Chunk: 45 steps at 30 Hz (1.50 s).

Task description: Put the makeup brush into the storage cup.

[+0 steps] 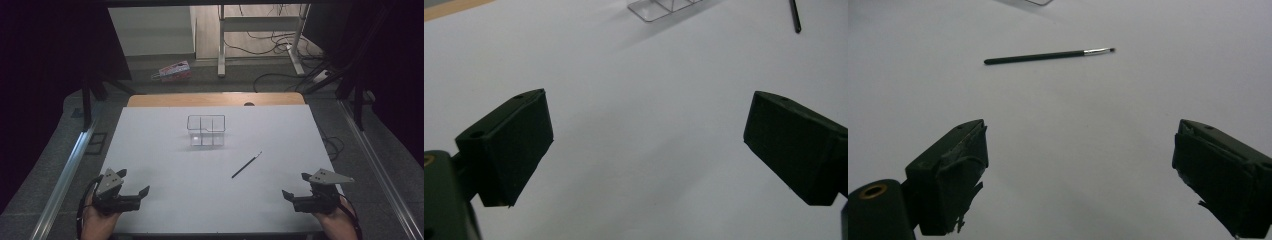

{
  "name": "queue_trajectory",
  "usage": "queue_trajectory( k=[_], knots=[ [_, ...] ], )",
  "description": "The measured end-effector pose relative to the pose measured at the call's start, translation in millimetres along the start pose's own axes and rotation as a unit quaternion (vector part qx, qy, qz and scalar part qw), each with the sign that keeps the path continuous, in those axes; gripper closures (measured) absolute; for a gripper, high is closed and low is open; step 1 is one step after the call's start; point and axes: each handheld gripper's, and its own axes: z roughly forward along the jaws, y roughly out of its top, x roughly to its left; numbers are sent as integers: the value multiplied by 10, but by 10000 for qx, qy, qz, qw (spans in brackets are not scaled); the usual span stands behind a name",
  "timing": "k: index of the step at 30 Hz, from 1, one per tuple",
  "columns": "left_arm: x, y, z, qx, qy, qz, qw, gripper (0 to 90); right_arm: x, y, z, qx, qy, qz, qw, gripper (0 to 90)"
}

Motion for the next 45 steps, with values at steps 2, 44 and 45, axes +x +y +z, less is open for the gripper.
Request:
queue_trajectory(
  k=[2, 44, 45],
  knots=[
    [-34, 0, 29, 21, -92, 30, 10000, 50, -12, -2, 3, -18, -9, -3, 10000, 70],
    [-46, -7, 41, 50, -183, -45, 9998, 28, 25, 62, 51, 84, -68, 119, 9999, 30],
    [-47, -7, 40, 60, -177, -34, 9998, 27, 29, 76, 57, 76, -61, 116, 9999, 30]
  ],
)
